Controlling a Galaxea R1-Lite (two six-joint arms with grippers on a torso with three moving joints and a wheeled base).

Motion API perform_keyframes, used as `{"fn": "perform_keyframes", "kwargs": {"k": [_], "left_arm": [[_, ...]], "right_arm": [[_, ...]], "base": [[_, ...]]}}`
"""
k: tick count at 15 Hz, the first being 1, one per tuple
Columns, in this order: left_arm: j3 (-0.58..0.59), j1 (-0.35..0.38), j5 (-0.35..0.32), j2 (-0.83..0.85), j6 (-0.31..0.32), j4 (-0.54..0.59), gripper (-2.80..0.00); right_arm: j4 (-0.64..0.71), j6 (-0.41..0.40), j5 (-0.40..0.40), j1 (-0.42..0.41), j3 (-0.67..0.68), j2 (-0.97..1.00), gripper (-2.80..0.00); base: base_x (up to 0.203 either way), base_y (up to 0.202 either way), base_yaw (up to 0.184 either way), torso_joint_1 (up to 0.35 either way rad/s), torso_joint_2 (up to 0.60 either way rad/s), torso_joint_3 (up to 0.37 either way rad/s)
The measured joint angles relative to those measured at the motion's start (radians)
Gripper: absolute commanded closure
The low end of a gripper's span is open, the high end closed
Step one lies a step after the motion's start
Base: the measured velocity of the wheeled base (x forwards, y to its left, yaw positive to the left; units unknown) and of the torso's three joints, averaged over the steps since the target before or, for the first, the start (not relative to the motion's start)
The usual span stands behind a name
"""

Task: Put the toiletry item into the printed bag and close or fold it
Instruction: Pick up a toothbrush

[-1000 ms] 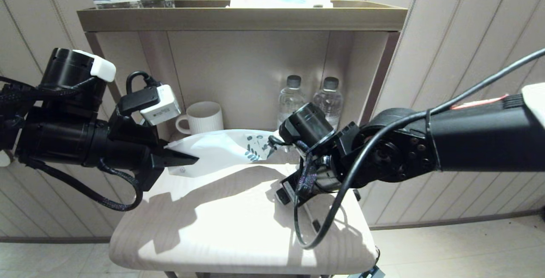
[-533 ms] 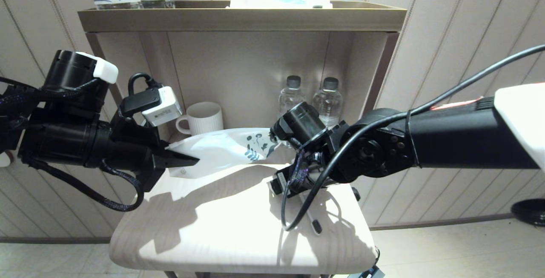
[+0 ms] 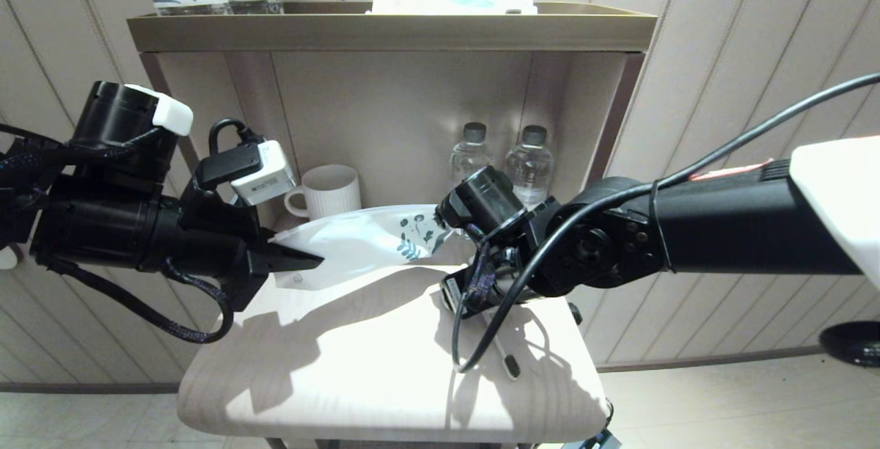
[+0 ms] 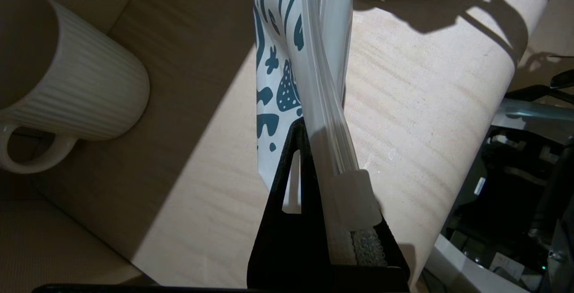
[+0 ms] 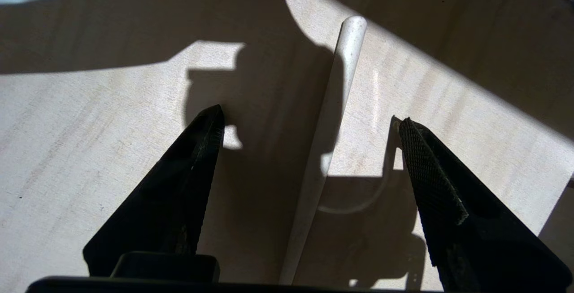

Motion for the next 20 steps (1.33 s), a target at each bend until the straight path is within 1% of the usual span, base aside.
{"fn": "perform_keyframes", "kwargs": {"k": [9,10,20], "left_arm": [[0.007,0.0,0.001,-0.002,0.0,-0.001,0.0],[0.006,0.0,0.001,-0.002,0.0,-0.001,0.0],[0.003,0.0,0.002,-0.008,0.0,0.0,0.0]], "right_arm": [[0.003,0.006,-0.003,0.0,0.006,0.002,-2.8],[0.004,0.013,-0.001,0.0,0.004,0.004,0.0],[0.001,0.029,0.0,0.0,0.014,0.003,0.0]], "base": [[0.0,0.0,0.0,0.0,0.0,0.0],[0.0,0.0,0.0,0.0,0.0,0.0],[0.0,0.0,0.0,0.0,0.0,0.0]]}}
